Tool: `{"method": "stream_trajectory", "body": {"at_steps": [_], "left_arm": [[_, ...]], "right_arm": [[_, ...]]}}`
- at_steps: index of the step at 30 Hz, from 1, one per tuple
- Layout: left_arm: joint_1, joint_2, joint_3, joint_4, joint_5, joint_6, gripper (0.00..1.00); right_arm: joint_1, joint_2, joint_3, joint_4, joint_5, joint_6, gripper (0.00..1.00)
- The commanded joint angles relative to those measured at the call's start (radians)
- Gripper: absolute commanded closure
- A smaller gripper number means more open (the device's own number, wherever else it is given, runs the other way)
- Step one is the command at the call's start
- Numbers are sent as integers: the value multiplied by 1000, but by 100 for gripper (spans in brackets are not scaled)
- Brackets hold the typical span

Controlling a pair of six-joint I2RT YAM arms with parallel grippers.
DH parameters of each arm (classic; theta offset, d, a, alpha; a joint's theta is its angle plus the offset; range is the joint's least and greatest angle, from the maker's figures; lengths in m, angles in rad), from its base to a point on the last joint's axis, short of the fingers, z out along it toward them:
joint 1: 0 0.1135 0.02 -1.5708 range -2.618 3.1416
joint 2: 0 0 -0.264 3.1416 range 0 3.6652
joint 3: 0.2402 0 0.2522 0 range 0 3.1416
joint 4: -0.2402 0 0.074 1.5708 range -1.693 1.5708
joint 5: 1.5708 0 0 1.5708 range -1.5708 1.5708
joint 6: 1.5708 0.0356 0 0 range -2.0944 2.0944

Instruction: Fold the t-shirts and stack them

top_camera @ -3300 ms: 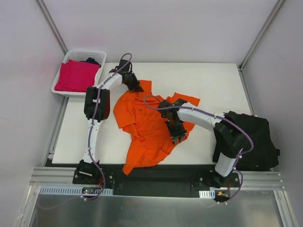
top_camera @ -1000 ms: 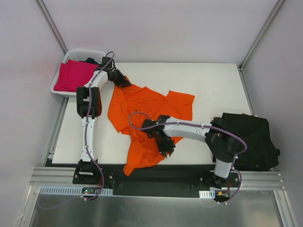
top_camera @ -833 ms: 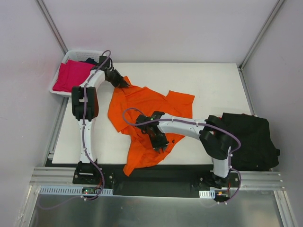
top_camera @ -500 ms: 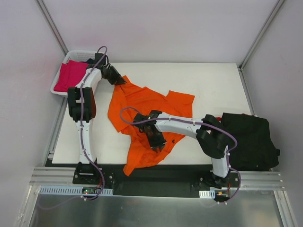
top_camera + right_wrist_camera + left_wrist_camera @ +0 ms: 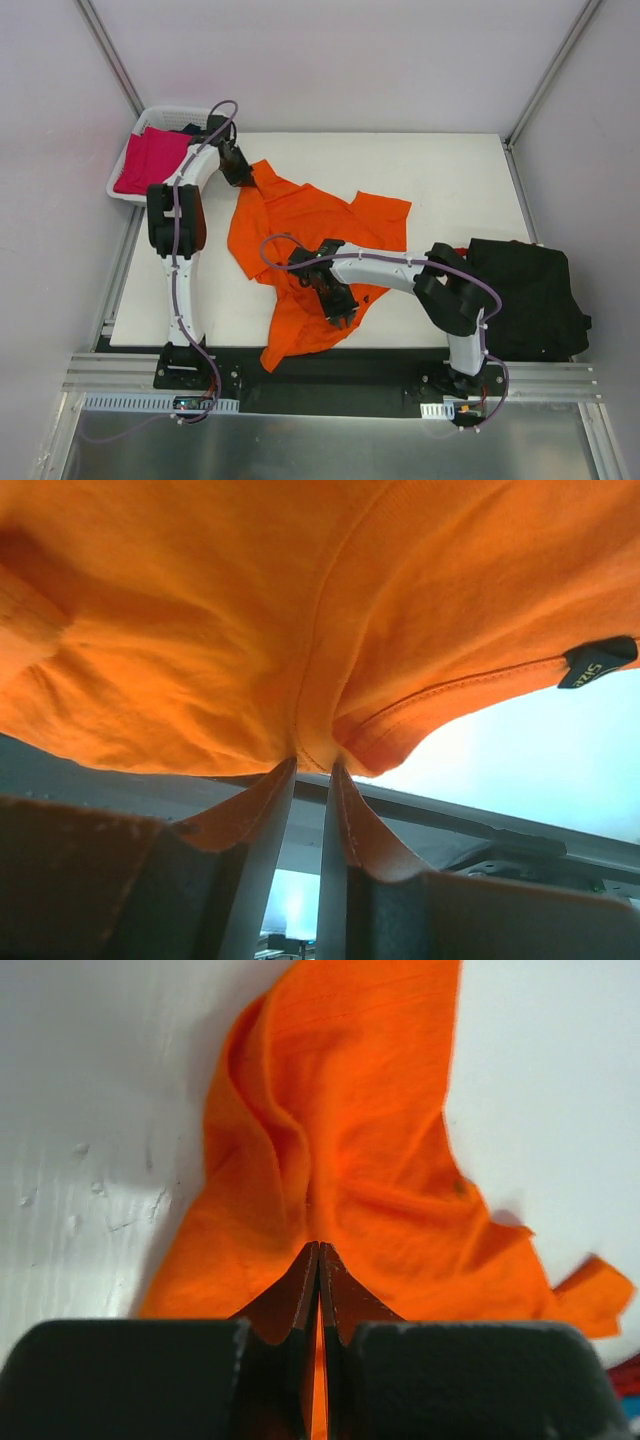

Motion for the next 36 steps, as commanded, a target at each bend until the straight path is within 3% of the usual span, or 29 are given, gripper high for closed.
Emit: {"method": "stream_trajectory", "body": {"at_steps": [1,8,21,36], "left_arm": [[-59,-41,27,-74,-263,152,100],[-163,-29,142,-104,-490,262,100],[-174,58,222,-109,-504,232,100],[-163,163,303,-109,-337,174,100]], "right_arm": [[1,-66,-22,-24,0,5,76],[3,-77,-28,-34,5,-31,76],[0,-123,-76,-34,26,-100,76],[-11,-163,-142,-30,36,-134,77]]}}
